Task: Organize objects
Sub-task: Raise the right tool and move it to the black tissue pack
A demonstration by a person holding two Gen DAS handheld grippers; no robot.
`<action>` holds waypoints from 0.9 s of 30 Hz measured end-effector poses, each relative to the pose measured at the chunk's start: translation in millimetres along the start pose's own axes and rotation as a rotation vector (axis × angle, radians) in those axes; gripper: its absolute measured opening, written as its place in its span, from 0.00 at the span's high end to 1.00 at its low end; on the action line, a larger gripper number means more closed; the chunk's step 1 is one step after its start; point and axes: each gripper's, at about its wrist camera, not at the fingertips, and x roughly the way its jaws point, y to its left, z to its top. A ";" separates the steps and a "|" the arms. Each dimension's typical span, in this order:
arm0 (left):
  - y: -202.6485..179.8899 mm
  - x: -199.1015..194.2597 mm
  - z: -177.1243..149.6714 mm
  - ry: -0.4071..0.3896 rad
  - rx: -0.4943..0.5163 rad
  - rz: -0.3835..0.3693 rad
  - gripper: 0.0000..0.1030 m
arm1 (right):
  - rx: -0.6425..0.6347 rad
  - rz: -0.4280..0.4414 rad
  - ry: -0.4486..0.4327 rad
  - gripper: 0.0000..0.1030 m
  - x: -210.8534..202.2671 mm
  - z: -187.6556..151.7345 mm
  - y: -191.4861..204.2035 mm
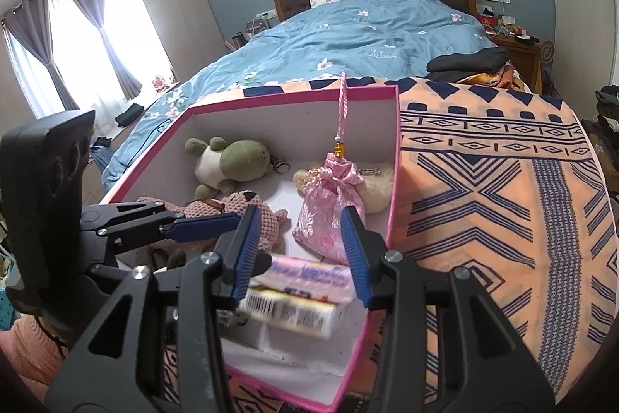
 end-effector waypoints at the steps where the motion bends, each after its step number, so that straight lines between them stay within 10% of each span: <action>1: 0.1 -1.3 -1.0 -0.004 0.001 0.000 0.59 | 0.001 0.002 -0.004 0.56 -2.9 -0.9 -0.1; 16: -21.7 -43.3 -23.0 -0.110 0.046 0.017 0.54 | -0.009 0.051 -0.043 0.55 -39.0 -19.0 10.2; 27: -47.0 -70.1 -52.2 -0.158 0.096 -0.011 0.32 | -0.008 0.069 -0.077 0.44 -75.4 -48.9 15.5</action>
